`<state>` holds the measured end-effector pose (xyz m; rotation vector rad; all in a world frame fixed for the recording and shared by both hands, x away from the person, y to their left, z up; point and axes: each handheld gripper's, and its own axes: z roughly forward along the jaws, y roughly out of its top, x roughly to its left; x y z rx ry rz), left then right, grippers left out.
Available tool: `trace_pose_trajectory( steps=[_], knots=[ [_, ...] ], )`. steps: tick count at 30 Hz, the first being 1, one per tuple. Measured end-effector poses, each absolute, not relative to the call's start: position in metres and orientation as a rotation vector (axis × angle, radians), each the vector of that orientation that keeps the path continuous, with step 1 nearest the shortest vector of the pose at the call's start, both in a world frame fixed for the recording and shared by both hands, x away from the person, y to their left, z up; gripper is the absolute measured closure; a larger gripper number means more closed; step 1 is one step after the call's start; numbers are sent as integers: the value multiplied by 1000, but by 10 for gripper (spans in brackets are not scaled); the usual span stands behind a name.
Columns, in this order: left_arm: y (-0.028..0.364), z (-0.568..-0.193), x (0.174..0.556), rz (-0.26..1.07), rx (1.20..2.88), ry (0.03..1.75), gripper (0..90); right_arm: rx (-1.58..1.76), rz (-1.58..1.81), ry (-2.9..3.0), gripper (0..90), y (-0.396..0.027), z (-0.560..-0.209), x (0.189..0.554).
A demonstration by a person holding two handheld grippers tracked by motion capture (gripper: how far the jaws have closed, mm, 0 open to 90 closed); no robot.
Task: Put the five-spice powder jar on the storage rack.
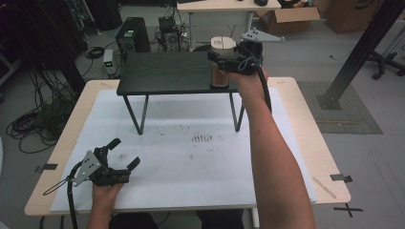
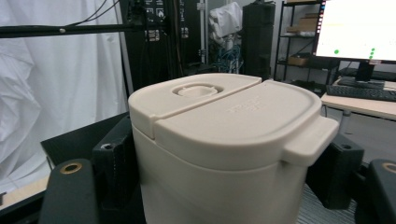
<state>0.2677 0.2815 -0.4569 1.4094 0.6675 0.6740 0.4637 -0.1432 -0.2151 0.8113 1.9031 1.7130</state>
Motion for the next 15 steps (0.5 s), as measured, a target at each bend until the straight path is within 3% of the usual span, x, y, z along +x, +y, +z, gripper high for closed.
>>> trace_pose_trajectory(
  steps=[15],
  knots=[
    [281,-457,268,674,1410,667,2,795,1711,1896,241,-144,-219,464]
  ],
)
